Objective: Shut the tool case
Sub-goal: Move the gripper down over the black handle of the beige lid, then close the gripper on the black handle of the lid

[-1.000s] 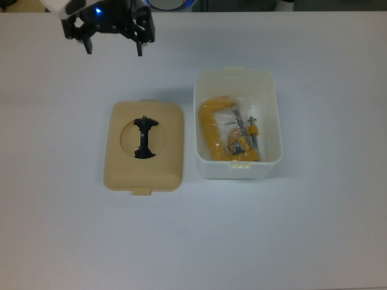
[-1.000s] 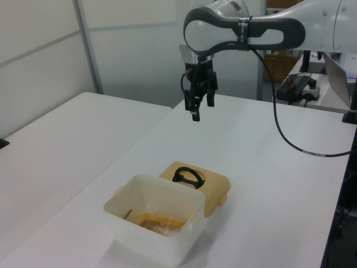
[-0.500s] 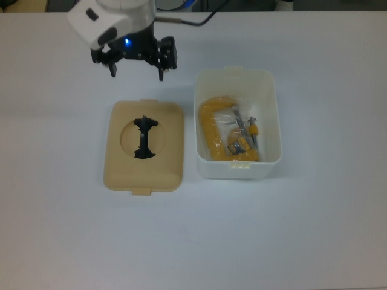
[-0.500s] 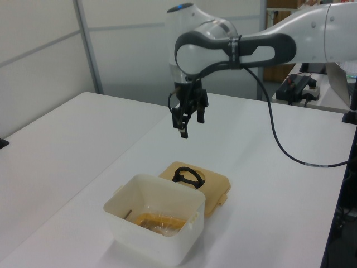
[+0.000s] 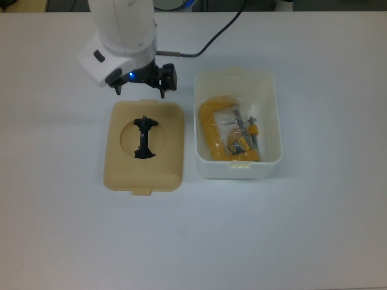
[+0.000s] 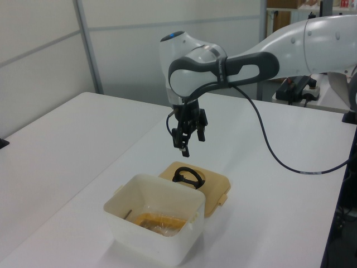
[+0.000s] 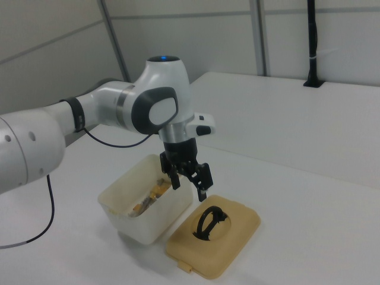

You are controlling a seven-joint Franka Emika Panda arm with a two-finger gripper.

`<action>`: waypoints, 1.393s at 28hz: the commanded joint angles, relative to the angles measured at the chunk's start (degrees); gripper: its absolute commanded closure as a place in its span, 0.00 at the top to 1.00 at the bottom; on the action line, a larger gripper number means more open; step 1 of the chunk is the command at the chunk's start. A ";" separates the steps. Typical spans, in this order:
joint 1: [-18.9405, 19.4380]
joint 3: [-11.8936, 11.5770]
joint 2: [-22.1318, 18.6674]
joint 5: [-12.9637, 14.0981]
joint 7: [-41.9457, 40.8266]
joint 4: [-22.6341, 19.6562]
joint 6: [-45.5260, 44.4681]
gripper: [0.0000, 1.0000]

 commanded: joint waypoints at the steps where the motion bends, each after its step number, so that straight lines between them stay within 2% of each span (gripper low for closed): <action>1: 0.43 -0.43 1.69 -0.70 -0.11 -0.70 3.36 1.00; 11: 0.61 -0.43 4.15 -0.79 1.03 -3.60 12.85 1.00; 22: 2.10 -0.52 7.15 -2.10 1.21 -3.60 14.62 0.99; 26: 2.10 -0.52 7.15 -2.10 1.21 -3.51 14.62 0.85; 27: 2.01 -0.61 7.15 -2.19 1.21 -3.51 14.62 0.75; 31: 2.01 -0.61 7.15 -3.16 1.21 -3.51 14.62 0.53; 32: 2.01 -0.61 7.15 -3.33 1.21 -3.51 14.62 0.43; 39: 1.84 -0.69 7.15 -3.34 0.77 -3.51 14.35 0.10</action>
